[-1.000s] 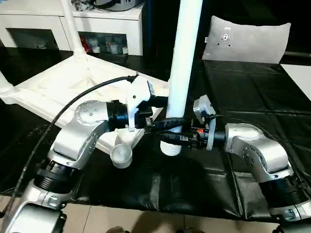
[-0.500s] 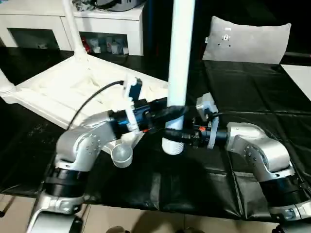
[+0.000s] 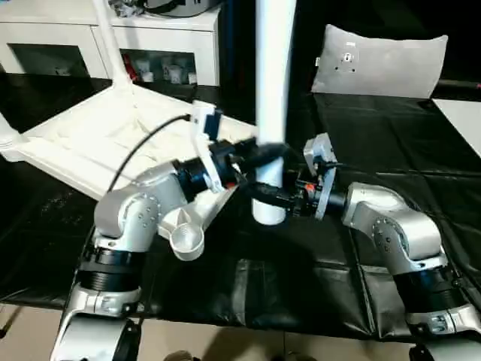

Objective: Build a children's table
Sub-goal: Pick table leg

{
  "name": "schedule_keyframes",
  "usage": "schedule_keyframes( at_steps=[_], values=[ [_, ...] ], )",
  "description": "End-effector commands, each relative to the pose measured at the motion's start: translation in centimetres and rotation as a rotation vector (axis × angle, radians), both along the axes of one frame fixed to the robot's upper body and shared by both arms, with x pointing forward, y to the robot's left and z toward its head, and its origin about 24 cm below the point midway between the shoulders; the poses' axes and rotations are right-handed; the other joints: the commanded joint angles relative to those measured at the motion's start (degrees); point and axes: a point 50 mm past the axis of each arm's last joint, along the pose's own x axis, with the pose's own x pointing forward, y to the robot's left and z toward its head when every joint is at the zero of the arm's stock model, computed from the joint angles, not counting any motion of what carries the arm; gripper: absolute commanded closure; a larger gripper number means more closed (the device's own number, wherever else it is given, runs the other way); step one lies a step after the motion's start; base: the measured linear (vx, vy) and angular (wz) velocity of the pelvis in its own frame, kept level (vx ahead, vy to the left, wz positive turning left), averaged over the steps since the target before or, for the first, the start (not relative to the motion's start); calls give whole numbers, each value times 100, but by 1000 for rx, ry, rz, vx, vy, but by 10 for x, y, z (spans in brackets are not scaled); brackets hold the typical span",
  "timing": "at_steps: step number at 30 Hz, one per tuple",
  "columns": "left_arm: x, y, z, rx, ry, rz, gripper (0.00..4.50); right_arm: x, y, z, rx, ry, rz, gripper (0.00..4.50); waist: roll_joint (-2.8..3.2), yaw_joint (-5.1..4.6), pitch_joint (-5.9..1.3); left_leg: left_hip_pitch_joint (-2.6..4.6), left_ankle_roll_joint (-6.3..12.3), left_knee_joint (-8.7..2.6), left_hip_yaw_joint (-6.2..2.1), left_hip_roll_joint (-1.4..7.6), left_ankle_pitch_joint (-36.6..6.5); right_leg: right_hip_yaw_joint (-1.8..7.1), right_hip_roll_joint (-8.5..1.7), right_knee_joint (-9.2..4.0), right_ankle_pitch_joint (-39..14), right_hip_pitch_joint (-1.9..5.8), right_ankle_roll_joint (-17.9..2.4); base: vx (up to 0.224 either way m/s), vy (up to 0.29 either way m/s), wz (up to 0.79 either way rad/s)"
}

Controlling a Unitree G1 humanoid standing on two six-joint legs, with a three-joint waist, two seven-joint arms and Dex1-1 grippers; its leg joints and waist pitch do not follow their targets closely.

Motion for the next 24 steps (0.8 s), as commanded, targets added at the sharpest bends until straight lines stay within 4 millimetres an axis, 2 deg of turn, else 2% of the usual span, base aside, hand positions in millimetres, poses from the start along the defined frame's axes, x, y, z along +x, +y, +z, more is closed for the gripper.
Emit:
schedule_keyframes(
  at_steps=[1, 6, 9, 10, 13, 14, 20, 23, 24],
  values=[
    [3, 2, 8, 18, -51, 20, 258, 4, -8, 6, 21, -14, -43, 130, -55, 27, -429, -1, 147, -374, 49, 72, -804, 180, -305, -442, -1703, 373, -908, 0, 0, 0],
    [2, 1, 10, 92, -124, -5, 260, 4, -15, 10, 5, 5, -39, 96, -69, 24, -421, -3, 150, -380, 49, 77, -821, 180, -306, -438, -1749, 379, -885, 0, 0, 0],
    [-1, -3, 15, 85, -163, -30, 260, 4, -15, 9, -5, 38, -15, 96, -75, 27, -421, 0, 151, -377, 51, 74, -825, 180, -313, -446, -1810, 376, -887, 0, 0, 0],
    [-3, -4, 16, 86, -182, -49, 260, 4, -14, 8, -10, 54, -9, 96, -103, 27, -424, -4, 157, -375, 57, 77, -803, 184, -318, -448, -1803, 377, -898, 0, 0, 0],
    [-7, -8, 18, 99, -220, -89, 260, 5, -12, 6, -13, 77, -5, 96, -88, 35, -416, -2, 153, -379, 54, 92, -820, 186, -328, -442, -1822, 362, -918, 0, 0, 0],
    [-9, -10, 18, 106, -232, -108, 260, 6, -11, 6, -11, 87, -6, 96, -117, 34, -420, -3, 160, -381, 54, 91, -809, 185, -329, -439, -1831, 367, -908, 0, 0, 0],
    [-13, -12, 18, 117, -255, -145, 260, 7, -9, 7, -7, 96, 11, 96, -104, 22, -412, 1, 127, -380, 58, 91, -804, 187, -324, -437, -1854, 357, -896, 0, 0, 0],
    [-14, -16, 17, 129, -269, -168, 260, 7, -8, 8, -6, 100, 20, 96, -141, 24, -419, -5, 137, -381, 59, 91, -754, 188, -327, -432, -1777, 365, -903, 0, 0, 0],
    [-15, -18, 16, 137, -277, -177, 260, 7, -7, 8, -3, 101, 23, 96, -122, 32, -417, -4, 128, -384, 55, 94, -762, 189, -334, -426, -1801, 360, -899, 0, 0, 0]
  ],
)
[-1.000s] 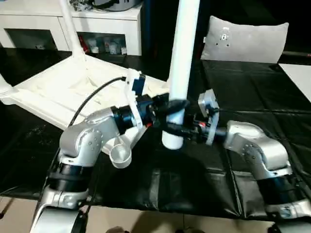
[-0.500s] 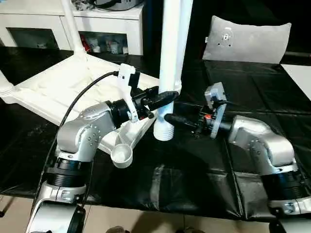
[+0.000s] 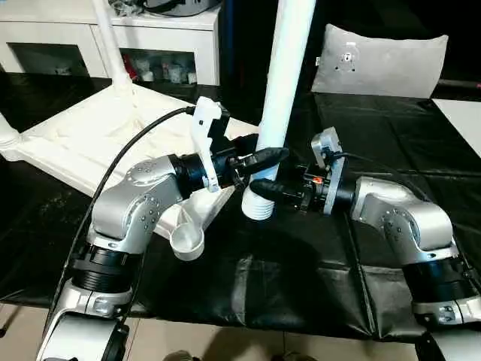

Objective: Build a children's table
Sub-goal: Pick table leg

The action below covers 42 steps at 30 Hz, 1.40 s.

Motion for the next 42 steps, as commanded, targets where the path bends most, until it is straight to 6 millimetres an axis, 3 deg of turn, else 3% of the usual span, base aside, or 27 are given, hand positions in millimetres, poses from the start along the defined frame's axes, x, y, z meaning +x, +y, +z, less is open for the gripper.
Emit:
schedule_keyframes(
  at_steps=[1, 6, 8, 12, 18, 26, 27, 38, 39, 42],
  values=[
    [-7, -9, 7, 10, -55, -61, 260, 2, 1, 2, 4, 2, -3, 96, -78, 29, -420, -2, 122, -383, 58, 95, -777, 190, -334, -433, -1814, 354, -896, 0, 0, 0],
    [-7, -11, 5, 19, -57, -62, 260, 3, 3, 4, 16, -3, -2, 96, -93, 27, -426, -2, 103, -381, 59, 94, -742, 193, -330, -411, -1639, 367, -961, 0, 0, 0],
    [-7, -10, 5, 23, -61, -61, 260, 3, 3, 5, 21, -5, -2, 96, -66, 30, -420, -1, 94, -381, 57, 90, -779, 193, -334, -419, -1714, 365, -942, 0, 0, 0],
    [-6, -10, 4, 25, -64, -65, 260, 3, 1, 5, 26, 1, -3, 96, -85, 25, -419, 0, 77, -383, 57, 89, -823, 191, -328, -431, -1791, 364, -913, 0, 0, 0],
    [-6, -10, 3, 30, -67, -69, 260, 3, 0, 7, 62, 12, -5, 169, -75, 24, -428, 4, 92, -381, 56, 96, -765, 194, -332, -413, -1618, 368, -972, 0, 0, 0],
    [-6, -10, 2, 31, -71, -71, 260, 2, 1, 8, 69, 24, 4, 233, -89, 26, -428, 1, 86, -382, 57, 96, -785, 193, -331, -413, -1629, 372, -985, 0, 0, 0],
    [-7, -10, 2, 34, -70, -73, 260, 2, 1, 8, 73, 22, 5, 237, -67, 30, -421, 4, 83, -385, 54, 97, -787, 194, -332, -413, -1643, 365, -987, 0, 0, 0],
    [-10, -8, 6, -18, -1, -105, 260, 0, 2, 4, 50, 9, 11, 250, -65, 31, -425, 3, 69, -382, 54, 93, -786, 191, -331, -413, -1631, 367, -1003, 0, 0, 0],
    [-11, -9, 6, -29, 3, -116, 204, 0, 2, 3, 47, 7, 12, 251, -64, 30, -427, 2, 60, -378, 56, 88, -787, 189, -328, -407, -1611, 370, -1024, 0, 0, 0],
    [-16, -11, 8, -68, 20, -164, 190, -1, 3, 2, 43, 4, 6, 255, -54, 32, -427, 2, 56, -382, 50, 94, -813, 188, -330, -404, -1601, 370, -1037, 0, 0, 0]
  ],
)
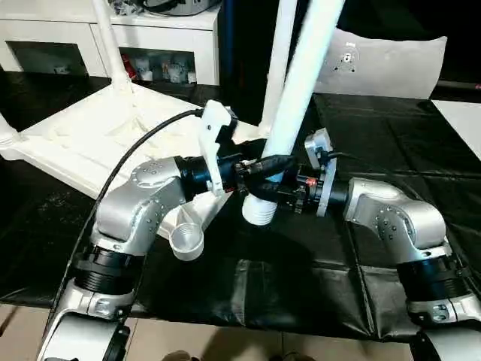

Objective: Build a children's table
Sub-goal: Pick table leg

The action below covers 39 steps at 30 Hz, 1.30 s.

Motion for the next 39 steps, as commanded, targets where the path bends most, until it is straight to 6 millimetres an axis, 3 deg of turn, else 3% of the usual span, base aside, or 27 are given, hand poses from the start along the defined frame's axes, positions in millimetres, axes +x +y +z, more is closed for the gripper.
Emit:
schedule_keyframes(
  at_steps=[1, 9, 17, 21, 24, 27, 29, 39],
  values=[
    [-17, -12, 10, -76, -10, -168, 190, 4, -8, 1, -15, -13, -64, 255, -46, 30, -426, 6, 63, -385, 51, 93, -828, 188, -324, -413, -1615, 364, -1031, 0, 0, 0],
    [-30, -21, -3, 13, -13, -287, 190, 3, -2, -7, -24, 35, -68, 258, -14, 34, -418, 17, 27, -403, 40, 97, -966, 191, -323, -428, -1734, 355, -978, 0, 0, 0],
    [-23, -20, -6, 66, -23, -244, 190, 3, 1, -11, -63, -34, -95, 258, 21, 27, -417, 14, -46, -408, 36, 94, -1019, 194, -327, -427, -1696, 362, -975, 0, 0, 0],
    [-18, -3, -21, 20, 67, -208, 190, 1, 0, -19, -85, -56, -134, 259, 9, 10, -414, 13, -47, -414, 38, 82, -1047, 194, -324, -452, -1865, 357, -900, 0, 0, 0],
    [-18, 4, -36, -5, 124, -187, 190, -5, -1, -27, -132, -25, -112, 260, 21, 10, -428, 11, -20, -417, 32, 99, -972, 198, -319, -418, -1559, 363, -1008, 0, 0, 0],
    [-18, 6, -41, -34, 159, -180, 190, -6, -2, -29, -142, -12, -107, 260, 18, 11, -424, 16, -17, -415, 37, 93, -1053, 199, -329, -432, -1665, 367, -1014, 0, 0, 0],
    [-19, 9, -54, -146, 232, -154, 190, -8, -5, -37, -191, 15, -113, 261, 20, 10, -407, 9, -11, -420, 42, 91, -1101, 196, -321, -451, -1711, 360, -1017, 0, 0, 0],
    [-18, 17, -84, -189, 353, -78, 190, -11, -8, -42, -235, 10, -103, 261, -4, 14, -396, 22, 24, -439, 28, 100, -1268, 195, -334, -504, -2150, 344, -826, 0, 0, 0]
  ],
)
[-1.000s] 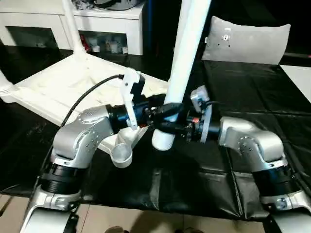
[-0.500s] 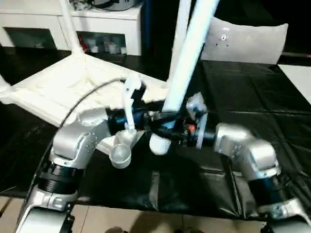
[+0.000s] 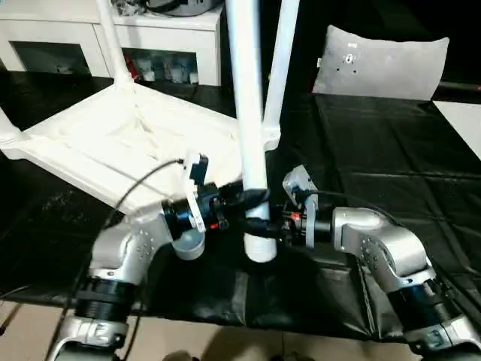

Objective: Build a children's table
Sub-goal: Pick table leg

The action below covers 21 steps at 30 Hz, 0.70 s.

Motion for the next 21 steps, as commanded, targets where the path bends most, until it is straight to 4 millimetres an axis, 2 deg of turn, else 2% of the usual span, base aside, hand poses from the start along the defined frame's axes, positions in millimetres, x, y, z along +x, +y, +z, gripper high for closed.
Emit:
schedule_keyframes(
  at_steps=[1, 5, 8, 13, 15, 16, 18, 21],
  values=[
    [-6, -4, -7, -37, 50, -51, 190, 10, -15, 5, -62, -56, -103, 261, -7, 16, -391, 16, 24, -434, 28, 102, -1267, 193, -335, -494, -2159, 334, -827, 0, 0, 0],
    [-7, -6, -5, -30, 31, -72, 190, 10, -12, 6, -59, -63, -97, 261, -15, 17, -398, 11, 47, -435, 27, 114, -1178, 197, -338, -467, -1952, 339, -903, 0, 0, 0],
    [-10, -11, -3, 77, -52, -129, 190, 11, -10, 7, -55, -93, -101, 261, -7, 14, -401, 8, 61, -437, 26, 121, -1133, 203, -339, -457, -1826, 338, -944, 0, 0, 0],
    [-18, -16, 2, 143, -120, -219, 190, 9, -9, 11, -23, -104, -76, 262, 3, 8, -390, 20, 26, -444, 29, 129, -1199, 209, -343, -449, -1870, 337, -933, 0, 0, 0],
    [-20, -15, 0, 167, -128, -214, 190, 5, -10, 10, -32, -114, -56, 262, 2, 20, -387, 21, 21, -443, 34, 130, -1184, 216, -343, -457, -1902, 335, -912, 0, 0, 0],
    [-21, -14, -2, 189, -138, -206, 190, 3, -11, 10, -33, -119, -51, 262, 29, 22, -384, 24, 21, -447, 29, 133, -1215, 216, -344, -466, -1933, 328, -906, 0, 0, 0],
    [-24, -13, -6, 228, -159, -203, 190, -1, -12, 10, -30, -133, -42, 262, -8, 12, -385, 14, 16, -449, 34, 129, -1257, 216, -339, -474, -1992, 335, -873, 0, 0, 0],
    [-34, -10, -2, 246, -196, -196, 190, -11, -16, 10, -39, -154, -26, 262, 2, 26, -390, 14, 6, -456, 16, 155, -1265, 220, -356, -457, -1983, 348, -848, 0, 0, 0]
  ],
)
